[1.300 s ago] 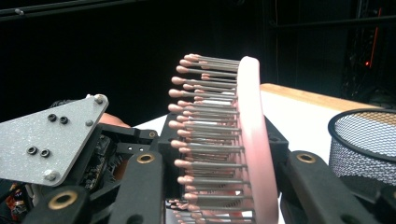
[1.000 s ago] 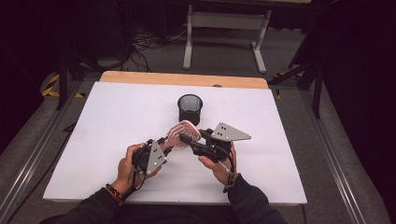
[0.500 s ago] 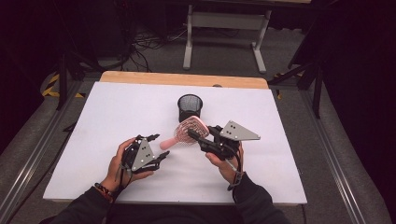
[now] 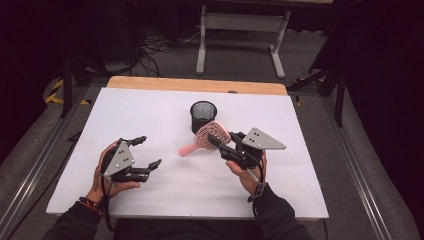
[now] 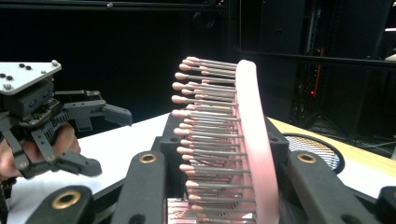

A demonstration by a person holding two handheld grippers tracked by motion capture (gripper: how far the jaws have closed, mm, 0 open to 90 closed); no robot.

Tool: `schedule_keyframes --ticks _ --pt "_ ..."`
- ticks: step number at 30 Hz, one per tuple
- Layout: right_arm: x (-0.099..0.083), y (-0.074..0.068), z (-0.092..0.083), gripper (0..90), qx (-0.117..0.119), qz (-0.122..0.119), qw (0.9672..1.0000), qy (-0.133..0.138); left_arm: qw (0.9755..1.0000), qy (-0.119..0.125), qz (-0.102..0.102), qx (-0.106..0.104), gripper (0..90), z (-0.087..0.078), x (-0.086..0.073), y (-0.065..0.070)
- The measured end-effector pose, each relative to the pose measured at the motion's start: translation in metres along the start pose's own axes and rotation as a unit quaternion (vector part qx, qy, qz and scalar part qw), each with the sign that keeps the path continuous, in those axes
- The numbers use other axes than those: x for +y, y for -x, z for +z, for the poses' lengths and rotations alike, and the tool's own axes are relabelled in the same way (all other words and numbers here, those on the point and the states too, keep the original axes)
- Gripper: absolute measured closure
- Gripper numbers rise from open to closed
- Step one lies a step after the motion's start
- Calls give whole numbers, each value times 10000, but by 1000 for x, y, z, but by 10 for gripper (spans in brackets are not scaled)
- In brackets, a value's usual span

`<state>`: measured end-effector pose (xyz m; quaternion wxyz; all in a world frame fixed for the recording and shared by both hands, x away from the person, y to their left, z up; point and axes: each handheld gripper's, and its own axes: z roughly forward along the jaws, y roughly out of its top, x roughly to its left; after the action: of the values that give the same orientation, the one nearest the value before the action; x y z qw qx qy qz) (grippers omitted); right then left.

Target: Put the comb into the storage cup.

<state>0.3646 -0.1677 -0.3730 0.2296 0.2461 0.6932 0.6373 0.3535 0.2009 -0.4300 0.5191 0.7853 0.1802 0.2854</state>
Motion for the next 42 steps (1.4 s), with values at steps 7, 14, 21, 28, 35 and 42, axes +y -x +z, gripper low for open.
schedule_keyframes --ticks 7,14,21,28,35,42 --pt "1 2 -2 634 -64 -54 10000 5 9993 22 -310 -199 135 -10 -18 -12" --pt "4 4 -6 633 -141 -120 9998 53 9993 -159 -341 -90 98 -20 -33 -14" --pt "7 7 -10 634 -214 -147 9996 117 9987 -350 -380 -37 88 -28 -44 -10" --pt "11 9 -14 634 -317 -173 9992 151 9985 -313 -432 -92 81 -35 -47 -8" --pt "19 12 -18 633 -269 -290 9987 315 9988 -355 -330 -106 63 -33 -47 -5" --pt "31 19 -19 634 -427 -335 9975 442 9982 -455 -384 -97 60 -30 -50 -6"
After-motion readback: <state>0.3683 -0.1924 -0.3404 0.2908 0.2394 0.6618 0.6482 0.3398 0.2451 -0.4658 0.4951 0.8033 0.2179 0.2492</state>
